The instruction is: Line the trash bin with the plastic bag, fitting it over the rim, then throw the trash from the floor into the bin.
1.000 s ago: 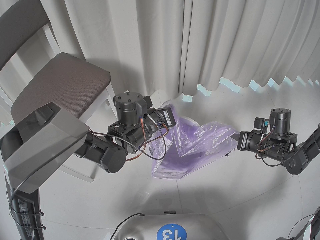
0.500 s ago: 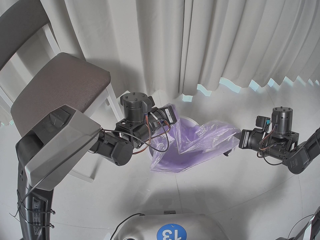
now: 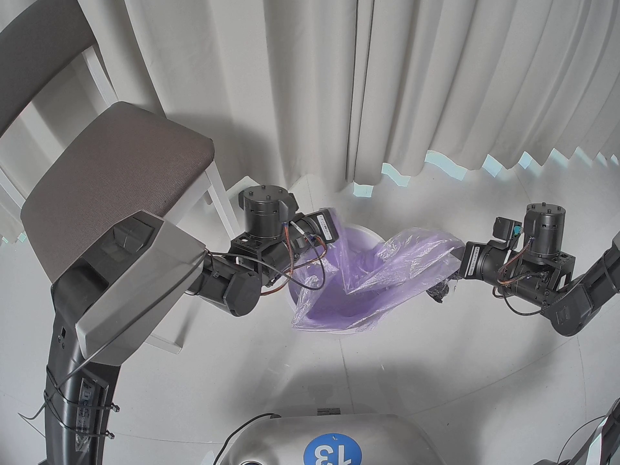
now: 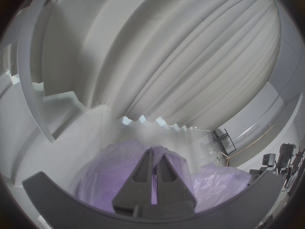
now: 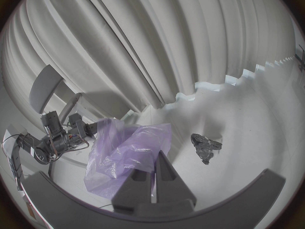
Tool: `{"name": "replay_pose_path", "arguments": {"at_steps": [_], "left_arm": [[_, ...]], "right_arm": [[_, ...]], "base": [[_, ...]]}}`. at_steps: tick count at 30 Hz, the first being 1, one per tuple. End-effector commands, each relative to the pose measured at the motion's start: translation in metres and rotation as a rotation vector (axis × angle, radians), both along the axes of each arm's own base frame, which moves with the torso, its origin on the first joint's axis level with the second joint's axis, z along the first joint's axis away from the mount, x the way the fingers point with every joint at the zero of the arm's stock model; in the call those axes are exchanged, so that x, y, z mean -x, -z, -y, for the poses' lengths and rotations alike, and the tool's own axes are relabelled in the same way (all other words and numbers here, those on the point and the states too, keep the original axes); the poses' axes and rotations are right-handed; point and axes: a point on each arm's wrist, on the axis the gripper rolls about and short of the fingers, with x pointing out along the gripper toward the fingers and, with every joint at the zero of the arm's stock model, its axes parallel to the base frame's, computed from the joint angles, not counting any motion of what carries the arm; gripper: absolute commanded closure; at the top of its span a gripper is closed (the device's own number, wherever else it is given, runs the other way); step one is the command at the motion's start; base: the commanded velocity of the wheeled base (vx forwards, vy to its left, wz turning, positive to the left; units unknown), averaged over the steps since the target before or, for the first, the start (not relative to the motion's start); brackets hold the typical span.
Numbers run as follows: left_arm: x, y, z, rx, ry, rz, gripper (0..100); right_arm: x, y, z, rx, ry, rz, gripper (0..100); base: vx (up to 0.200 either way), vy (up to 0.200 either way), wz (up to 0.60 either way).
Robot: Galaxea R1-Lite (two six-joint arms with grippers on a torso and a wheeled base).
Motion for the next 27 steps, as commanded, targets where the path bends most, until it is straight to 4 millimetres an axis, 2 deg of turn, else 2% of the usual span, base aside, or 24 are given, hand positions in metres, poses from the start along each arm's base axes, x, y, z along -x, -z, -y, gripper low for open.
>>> {"name": "replay_pose_path", "arguments": {"at_steps": [1,5,8,11,14,17,21,23,24,27], "left_arm": [[-0.01,0.005,-0.033,-0.008,-0.072,-0.018,100],[-0.001,-0.003,-0.052,-0.01,-0.102,-0.022,100],[0.006,-0.011,-0.057,-0.003,-0.107,-0.012,100],[0.02,-0.022,-0.062,0.001,-0.104,-0.004,100],[0.027,-0.028,-0.061,0.004,-0.096,0.002,100],[0.03,-0.035,-0.062,0.011,-0.095,0.017,100],[0.033,-0.037,-0.059,0.013,-0.087,0.021,100],[0.038,-0.036,-0.054,0.01,-0.085,0.016,100],[0.038,-0.036,-0.053,0.01,-0.085,0.016,100],[0.045,-0.036,-0.043,0.014,-0.059,0.024,100]], "right_arm": [[-0.017,0.029,-0.017,-0.054,-0.009,-0.011,100],[-0.023,0.041,-0.035,-0.097,-0.019,-0.007,100],[-0.028,0.045,-0.044,-0.115,-0.016,-0.014,100],[-0.037,0.055,-0.068,-0.198,-0.005,-0.047,100],[-0.043,0.063,-0.078,-0.215,0.013,-0.051,100],[-0.047,0.062,-0.085,-0.236,0.008,-0.031,100],[-0.043,0.057,-0.098,-0.333,-0.019,-0.002,100],[-0.034,0.055,-0.114,-0.379,-0.064,0.002,100],[-0.034,0.055,-0.115,-0.38,-0.065,0.003,100],[-0.032,0.063,-0.134,-0.378,-0.106,-0.007,100]], "base": [[0.0,0.0,0.0],[0.0,0.0,0.0],[0.0,0.0,0.0],[0.0,0.0,0.0],[0.0,0.0,0.0],[0.0,0.0,0.0],[0.0,0.0,0.0],[0.0,0.0,0.0],[0.0,0.0,0.0],[0.0,0.0,0.0]]}}
